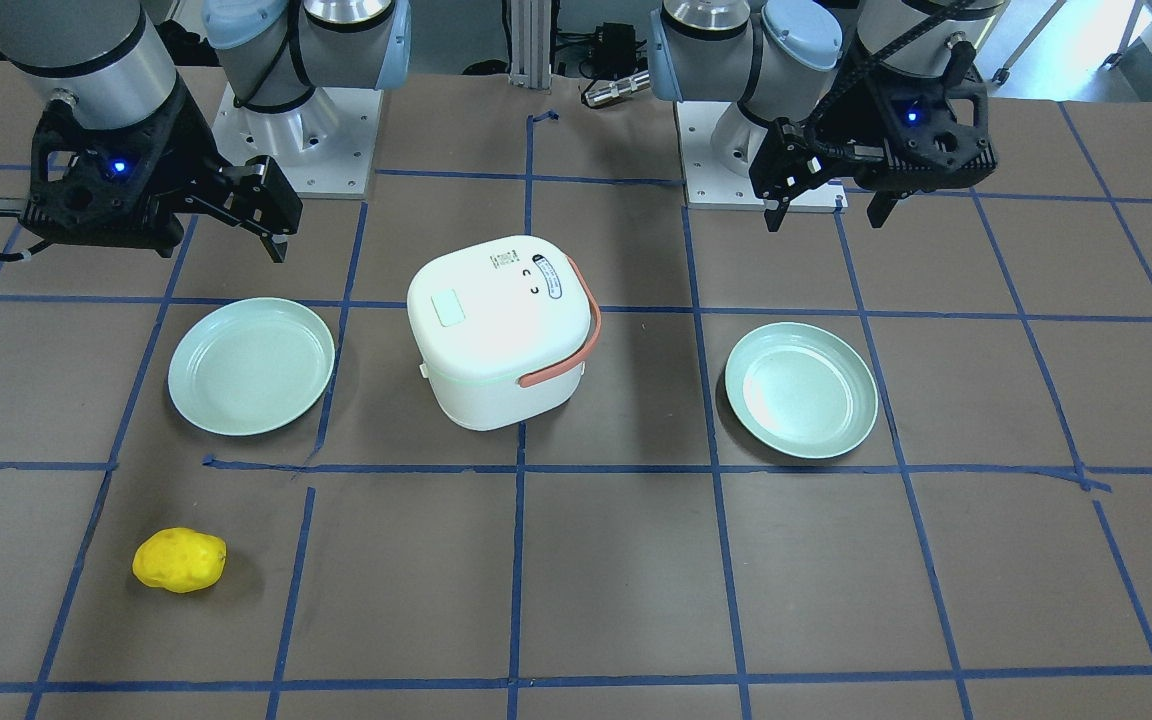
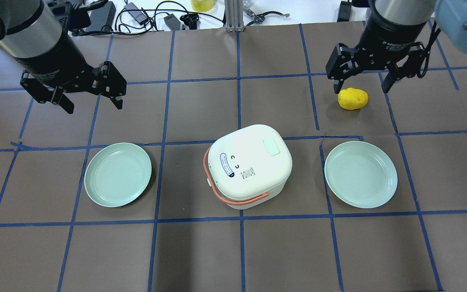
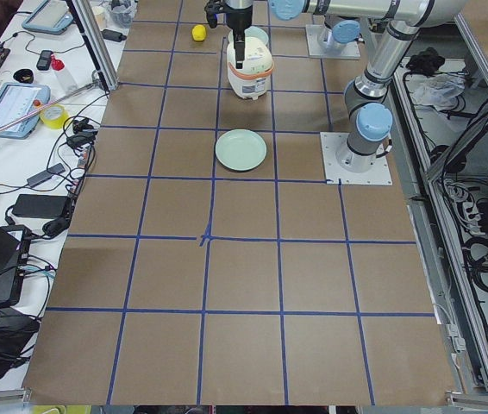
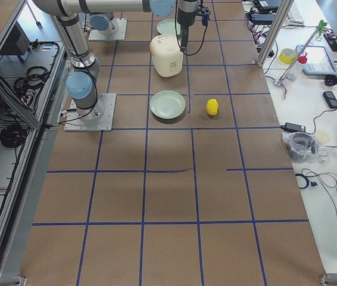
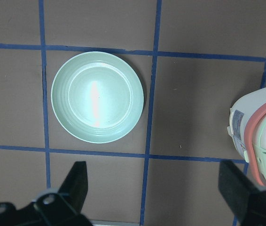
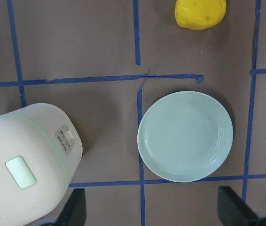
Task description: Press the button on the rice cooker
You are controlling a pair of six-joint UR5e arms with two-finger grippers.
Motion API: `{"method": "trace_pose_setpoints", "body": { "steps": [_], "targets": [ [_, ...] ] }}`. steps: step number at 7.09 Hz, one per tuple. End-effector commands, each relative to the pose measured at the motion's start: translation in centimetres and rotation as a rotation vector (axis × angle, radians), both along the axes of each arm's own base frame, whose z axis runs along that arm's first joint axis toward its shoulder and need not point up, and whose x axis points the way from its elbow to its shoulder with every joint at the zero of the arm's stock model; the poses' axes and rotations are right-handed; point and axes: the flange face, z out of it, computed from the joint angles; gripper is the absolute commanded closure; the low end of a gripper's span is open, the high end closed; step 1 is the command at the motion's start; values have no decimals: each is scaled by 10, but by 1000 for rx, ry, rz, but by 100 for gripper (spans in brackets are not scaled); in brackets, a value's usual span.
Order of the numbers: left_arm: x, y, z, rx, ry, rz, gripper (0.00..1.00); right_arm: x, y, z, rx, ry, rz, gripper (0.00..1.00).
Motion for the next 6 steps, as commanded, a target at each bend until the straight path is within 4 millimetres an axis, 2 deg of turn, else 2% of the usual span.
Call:
{"method": "trace_pose_setpoints", "body": {
  "steps": [1, 2, 4, 6],
  "targets": [
    [0, 0, 0, 0, 0, 0, 0, -1, 1, 1, -6, 12, 3, 0],
    [0, 0, 0, 0, 0, 0, 0, 0, 1, 5, -14, 7, 3, 7],
    [0, 0, 0, 0, 0, 0, 0, 1, 2, 5, -13, 0, 4, 52],
    [0, 0, 0, 0, 0, 0, 0, 7, 1, 8, -19, -54, 1, 76]
  ]
}}
